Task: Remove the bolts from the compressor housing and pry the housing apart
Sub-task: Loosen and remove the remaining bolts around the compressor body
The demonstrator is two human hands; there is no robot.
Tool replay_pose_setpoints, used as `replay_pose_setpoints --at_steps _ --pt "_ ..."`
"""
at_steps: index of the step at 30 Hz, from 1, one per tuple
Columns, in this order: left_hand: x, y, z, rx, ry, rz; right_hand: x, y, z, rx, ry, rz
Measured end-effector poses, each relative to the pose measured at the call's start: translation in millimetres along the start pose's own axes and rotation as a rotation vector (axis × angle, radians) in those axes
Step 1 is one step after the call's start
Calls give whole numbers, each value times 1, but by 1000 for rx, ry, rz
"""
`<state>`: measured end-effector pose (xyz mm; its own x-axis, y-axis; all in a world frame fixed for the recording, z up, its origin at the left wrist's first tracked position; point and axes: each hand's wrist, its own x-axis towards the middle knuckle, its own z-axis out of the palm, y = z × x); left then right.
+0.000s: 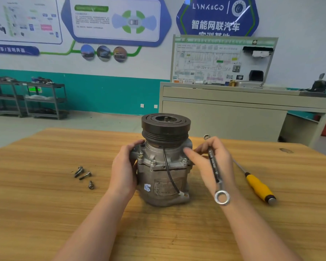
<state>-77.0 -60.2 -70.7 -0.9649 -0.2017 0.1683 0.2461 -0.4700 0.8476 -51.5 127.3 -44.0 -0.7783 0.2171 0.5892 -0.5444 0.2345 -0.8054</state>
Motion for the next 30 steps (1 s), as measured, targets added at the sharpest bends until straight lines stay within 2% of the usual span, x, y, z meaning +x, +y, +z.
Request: replay_pose_setpoints --at_steps 13,17,30 --pt "-1 0 0 -6 -3 -9 6 1 -8 -8 -111 21" --pt "-2 1 1 -13 -7 -15 6 0 -8 -75 -78 25" --pt "0 0 -2 -14 -20 -8 8 -1 -10 -99 -132 -10"
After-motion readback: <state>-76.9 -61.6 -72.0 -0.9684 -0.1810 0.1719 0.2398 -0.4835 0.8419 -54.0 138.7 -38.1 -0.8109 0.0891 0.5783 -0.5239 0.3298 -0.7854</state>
